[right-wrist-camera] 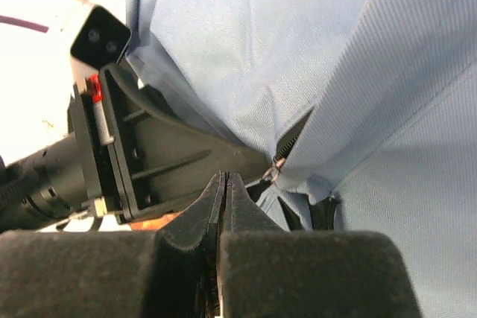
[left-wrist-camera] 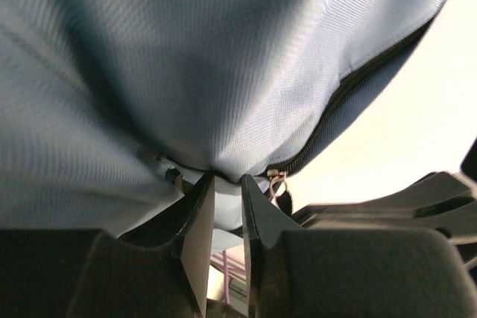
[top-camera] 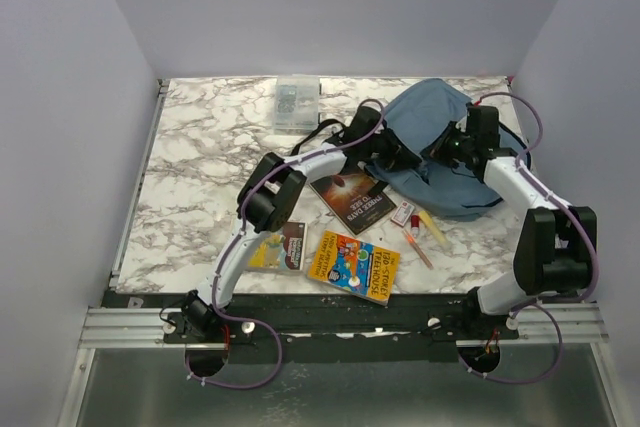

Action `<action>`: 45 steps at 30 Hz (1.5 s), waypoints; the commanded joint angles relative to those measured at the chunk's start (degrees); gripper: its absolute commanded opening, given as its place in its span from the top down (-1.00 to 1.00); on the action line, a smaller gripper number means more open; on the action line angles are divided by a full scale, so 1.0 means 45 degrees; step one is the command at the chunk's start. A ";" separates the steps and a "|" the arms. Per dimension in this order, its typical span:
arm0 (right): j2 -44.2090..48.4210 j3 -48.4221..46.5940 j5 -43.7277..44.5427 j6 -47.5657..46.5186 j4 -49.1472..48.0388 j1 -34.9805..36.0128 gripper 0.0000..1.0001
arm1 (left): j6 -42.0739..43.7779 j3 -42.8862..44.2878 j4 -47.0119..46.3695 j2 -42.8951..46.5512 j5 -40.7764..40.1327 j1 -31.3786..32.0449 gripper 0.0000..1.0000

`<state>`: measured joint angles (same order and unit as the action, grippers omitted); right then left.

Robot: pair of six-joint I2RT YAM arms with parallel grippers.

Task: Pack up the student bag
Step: Adjust the student bag at the center of the board.

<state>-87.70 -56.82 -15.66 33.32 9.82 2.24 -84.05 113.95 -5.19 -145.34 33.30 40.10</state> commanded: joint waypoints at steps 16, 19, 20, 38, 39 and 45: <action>-0.0211 -0.1687 0.0155 -0.2222 0.1528 0.0432 0.99 | 0.0002 -0.3455 -0.0432 0.1913 -0.0538 -0.0503 0.66; -0.0330 -0.1560 0.0247 -0.2209 0.1695 0.0886 0.99 | -0.0510 -0.2936 -0.0409 0.1597 -0.0517 -0.0339 0.81; -0.0314 -0.1408 0.0339 -0.2176 0.1713 0.1049 0.99 | -0.0723 -0.2718 -0.0414 0.1424 -0.0460 -0.0297 0.89; -0.0023 -0.1133 0.2022 -0.1098 0.2060 0.1649 0.50 | -0.0885 -0.1768 -0.0487 0.0899 -0.0135 -0.0173 1.00; -0.0192 -0.1640 0.2844 -0.1191 0.2745 0.1649 0.24 | -0.0813 -0.1767 -0.0492 0.0938 -0.0116 -0.0189 1.00; -0.0128 -0.3195 0.7580 0.0136 0.5528 0.1610 -0.34 | -0.0447 -0.1768 -0.0487 0.1217 0.0079 -0.0248 1.00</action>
<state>-88.75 -69.54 1.67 30.33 23.24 9.65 -87.35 105.54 -6.61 -142.30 32.84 39.22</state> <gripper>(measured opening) 0.575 0.003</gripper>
